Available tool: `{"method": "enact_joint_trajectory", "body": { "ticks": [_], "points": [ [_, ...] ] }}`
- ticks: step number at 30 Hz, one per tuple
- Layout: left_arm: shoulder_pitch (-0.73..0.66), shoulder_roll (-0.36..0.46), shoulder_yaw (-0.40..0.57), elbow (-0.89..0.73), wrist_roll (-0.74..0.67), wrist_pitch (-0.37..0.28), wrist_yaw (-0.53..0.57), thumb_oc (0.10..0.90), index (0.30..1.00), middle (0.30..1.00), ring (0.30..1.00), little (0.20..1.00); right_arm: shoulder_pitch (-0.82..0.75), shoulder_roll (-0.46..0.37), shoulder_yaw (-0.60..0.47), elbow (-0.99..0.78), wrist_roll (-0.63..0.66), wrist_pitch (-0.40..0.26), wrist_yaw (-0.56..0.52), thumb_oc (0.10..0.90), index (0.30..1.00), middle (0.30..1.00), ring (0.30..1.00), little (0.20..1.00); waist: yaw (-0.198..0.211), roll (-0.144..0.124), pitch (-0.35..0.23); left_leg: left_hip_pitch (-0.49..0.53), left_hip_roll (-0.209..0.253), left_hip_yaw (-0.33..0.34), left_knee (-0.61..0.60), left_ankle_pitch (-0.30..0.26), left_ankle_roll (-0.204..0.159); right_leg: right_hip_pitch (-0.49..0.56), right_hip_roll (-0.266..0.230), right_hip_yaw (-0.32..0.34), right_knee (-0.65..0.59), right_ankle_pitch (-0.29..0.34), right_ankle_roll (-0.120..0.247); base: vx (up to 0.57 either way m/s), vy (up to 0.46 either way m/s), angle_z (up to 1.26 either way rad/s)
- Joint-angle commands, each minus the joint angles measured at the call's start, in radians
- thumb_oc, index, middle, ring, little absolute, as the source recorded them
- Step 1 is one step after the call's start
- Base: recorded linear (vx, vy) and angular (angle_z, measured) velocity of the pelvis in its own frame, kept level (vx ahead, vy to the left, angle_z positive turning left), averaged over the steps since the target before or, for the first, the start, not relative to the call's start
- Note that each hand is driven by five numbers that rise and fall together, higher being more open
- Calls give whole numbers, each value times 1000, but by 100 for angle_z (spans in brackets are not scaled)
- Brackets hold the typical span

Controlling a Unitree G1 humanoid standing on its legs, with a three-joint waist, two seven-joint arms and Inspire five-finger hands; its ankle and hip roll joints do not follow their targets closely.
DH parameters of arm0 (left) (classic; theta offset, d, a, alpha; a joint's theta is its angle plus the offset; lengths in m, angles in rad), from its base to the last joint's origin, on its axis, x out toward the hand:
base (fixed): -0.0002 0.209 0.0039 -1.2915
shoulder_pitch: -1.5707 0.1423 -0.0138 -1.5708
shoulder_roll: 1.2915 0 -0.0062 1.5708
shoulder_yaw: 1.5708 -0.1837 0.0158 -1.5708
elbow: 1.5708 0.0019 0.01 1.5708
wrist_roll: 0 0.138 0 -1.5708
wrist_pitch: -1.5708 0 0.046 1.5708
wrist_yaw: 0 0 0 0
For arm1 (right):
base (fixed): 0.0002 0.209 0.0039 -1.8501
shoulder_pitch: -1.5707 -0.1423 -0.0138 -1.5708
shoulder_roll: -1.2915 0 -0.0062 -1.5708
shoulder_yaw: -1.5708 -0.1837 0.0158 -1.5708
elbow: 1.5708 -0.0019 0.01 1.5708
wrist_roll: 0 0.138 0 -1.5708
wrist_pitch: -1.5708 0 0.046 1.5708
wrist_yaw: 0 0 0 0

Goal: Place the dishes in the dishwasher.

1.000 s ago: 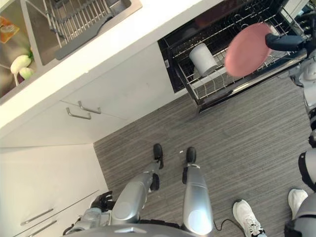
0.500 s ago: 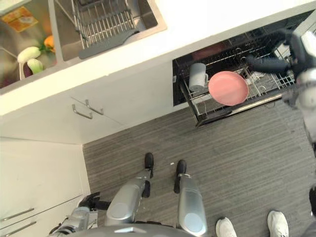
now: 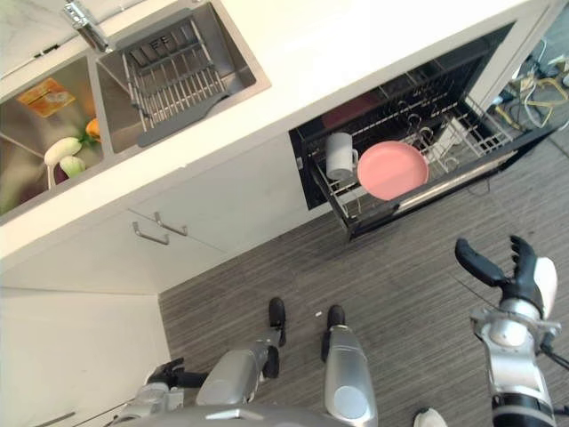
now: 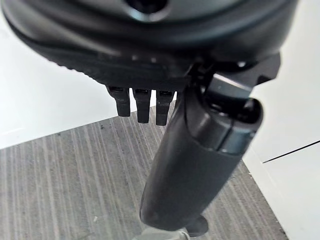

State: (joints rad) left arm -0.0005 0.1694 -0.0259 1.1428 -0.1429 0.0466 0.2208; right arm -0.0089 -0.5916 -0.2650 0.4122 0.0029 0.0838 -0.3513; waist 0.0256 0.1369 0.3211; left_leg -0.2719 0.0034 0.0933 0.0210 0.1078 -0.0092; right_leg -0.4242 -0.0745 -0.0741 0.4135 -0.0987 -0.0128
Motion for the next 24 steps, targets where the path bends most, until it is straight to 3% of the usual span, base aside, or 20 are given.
{"method": "enact_joint_trajectory", "body": {
  "ticks": [1,2,6,12,20,24],
  "points": [
    [4,52,-50,42,23,-5,43,800,900,900,900,900,-182,-123,0,-38,18,-92,-96,400,300,300,300,300,38,-26,50,-18,4,-71,51,-43,-36,77,-38,72,-242,104,102,-51,24,-11],
    [3,51,-49,42,23,-5,43,800,900,900,900,900,-186,-125,3,-35,19,-93,-97,400,300,300,300,300,37,-26,50,-20,4,-71,52,-43,-36,74,-38,72,-241,104,102,-53,43,-3],
    [13,32,-106,33,13,-22,41,800,900,900,900,900,-391,-185,127,80,4,-89,-137,400,300,300,300,300,56,36,96,-47,-9,-57,41,-21,-41,36,-49,76,-236,116,104,-28,48,2],
    [27,23,-150,12,-24,-49,46,800,900,900,900,900,-605,-277,267,194,-20,-82,-153,400,300,300,300,300,95,77,100,-40,-20,-62,9,-2,-53,44,-68,52,-237,111,105,14,-5,4],
    [45,32,-185,-45,-56,-81,33,800,900,900,900,900,-787,-388,388,298,-64,-63,-146,400,300,300,300,300,142,105,65,-13,-35,-109,-8,5,-72,91,-107,-24,-203,66,104,37,-58,28],
    [41,48,-181,-61,-143,-106,21,800,900,900,900,900,-1023,-474,552,451,-47,-60,-113,400,300,300,300,300,183,117,22,4,-45,-156,-21,18,-86,128,-135,-88,-177,40,100,39,-47,71]
  ]
}}
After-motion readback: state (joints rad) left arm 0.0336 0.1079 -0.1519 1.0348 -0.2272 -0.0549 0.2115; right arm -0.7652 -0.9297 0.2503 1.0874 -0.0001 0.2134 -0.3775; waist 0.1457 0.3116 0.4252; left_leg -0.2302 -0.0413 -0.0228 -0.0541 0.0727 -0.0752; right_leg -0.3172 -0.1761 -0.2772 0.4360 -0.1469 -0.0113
